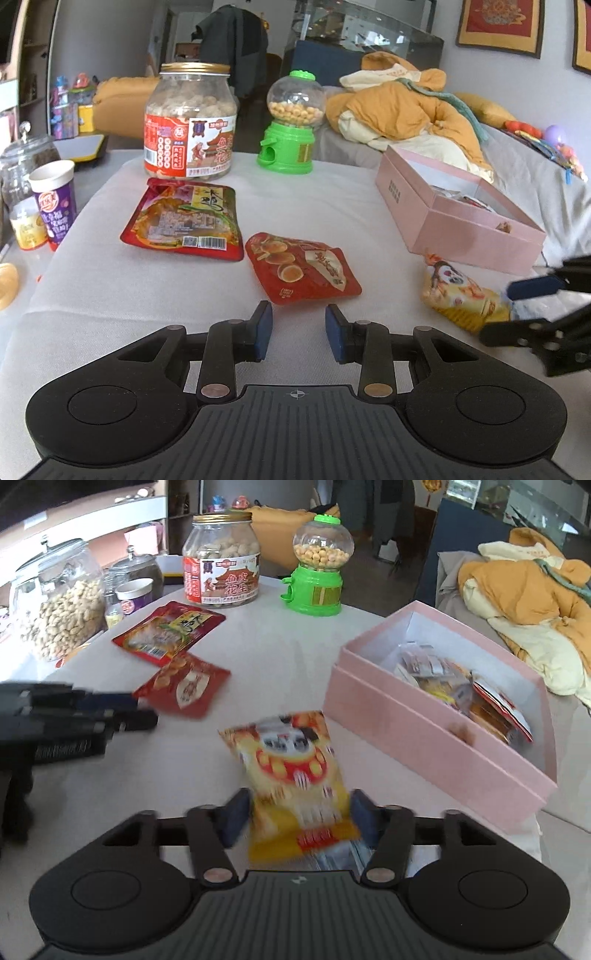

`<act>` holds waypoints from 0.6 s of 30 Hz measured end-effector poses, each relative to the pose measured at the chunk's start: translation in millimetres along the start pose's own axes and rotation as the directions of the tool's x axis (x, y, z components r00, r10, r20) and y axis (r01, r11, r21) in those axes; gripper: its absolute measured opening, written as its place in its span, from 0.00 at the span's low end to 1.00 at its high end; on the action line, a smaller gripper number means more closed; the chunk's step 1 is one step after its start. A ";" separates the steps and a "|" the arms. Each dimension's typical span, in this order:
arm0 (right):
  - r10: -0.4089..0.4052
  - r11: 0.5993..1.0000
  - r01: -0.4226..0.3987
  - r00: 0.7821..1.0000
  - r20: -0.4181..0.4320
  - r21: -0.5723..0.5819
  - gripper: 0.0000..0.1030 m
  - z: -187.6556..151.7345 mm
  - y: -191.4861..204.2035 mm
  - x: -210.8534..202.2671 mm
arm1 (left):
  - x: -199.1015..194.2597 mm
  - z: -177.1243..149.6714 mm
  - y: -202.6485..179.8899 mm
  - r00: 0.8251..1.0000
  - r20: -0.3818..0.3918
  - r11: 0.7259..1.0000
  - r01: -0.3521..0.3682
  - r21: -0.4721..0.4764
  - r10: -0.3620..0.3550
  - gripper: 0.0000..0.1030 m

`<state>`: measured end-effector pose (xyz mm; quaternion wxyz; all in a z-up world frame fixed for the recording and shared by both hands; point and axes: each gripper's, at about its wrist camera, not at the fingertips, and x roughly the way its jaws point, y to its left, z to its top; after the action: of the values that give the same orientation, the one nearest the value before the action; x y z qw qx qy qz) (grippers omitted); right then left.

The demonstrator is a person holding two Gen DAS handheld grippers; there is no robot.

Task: Organize snacks

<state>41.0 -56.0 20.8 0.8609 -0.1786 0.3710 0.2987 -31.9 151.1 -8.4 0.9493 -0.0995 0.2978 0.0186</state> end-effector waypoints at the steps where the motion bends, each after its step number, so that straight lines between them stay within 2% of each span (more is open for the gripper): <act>1: 0.016 1.000 -0.016 1.000 0.016 0.005 0.68 -5.5 -4.3 -5.7 | -0.5 0.1 2.1 1.000 0.001 1.000 0.003 -0.016 -0.003 0.35; 4: 0.045 0.998 -0.048 0.997 0.070 0.040 0.69 -16.4 -19.5 -22.6 | -5.7 0.6 4.6 1.000 0.005 0.998 -0.008 -0.067 0.008 0.33; 7: 0.047 0.996 -0.055 0.993 0.105 0.074 0.80 -25.7 -36.2 -33.3 | -13.6 3.8 -7.6 1.000 0.004 0.998 0.003 -0.061 -0.003 0.33; 11: -0.037 0.995 0.029 0.996 0.080 0.093 0.80 -41.8 -52.4 -25.1 | -15.1 10.4 -34.0 0.995 -0.046 0.995 0.087 -0.048 -0.089 0.33; 13: -0.075 0.991 0.067 0.995 0.068 0.118 0.86 -49.1 -60.1 -17.4 | -10.8 13.6 -47.2 0.983 -0.086 0.985 0.153 -0.077 -0.159 0.33; 15: -0.139 0.979 0.124 0.987 0.081 0.163 0.86 -51.2 -67.3 -14.9 | -4.1 16.9 -58.8 0.969 -0.114 0.971 0.208 -0.116 -0.221 0.33; 18: -0.200 0.963 0.179 0.976 0.090 0.199 0.86 -49.6 -73.5 -9.6 | 7.8 21.9 -75.0 0.960 -0.127 0.961 0.229 -0.156 -0.249 0.33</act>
<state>56.9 -141.6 1.5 0.9177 -0.1138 0.3314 0.1873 -6.0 81.8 18.1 0.9110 -0.2024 0.3497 -0.0828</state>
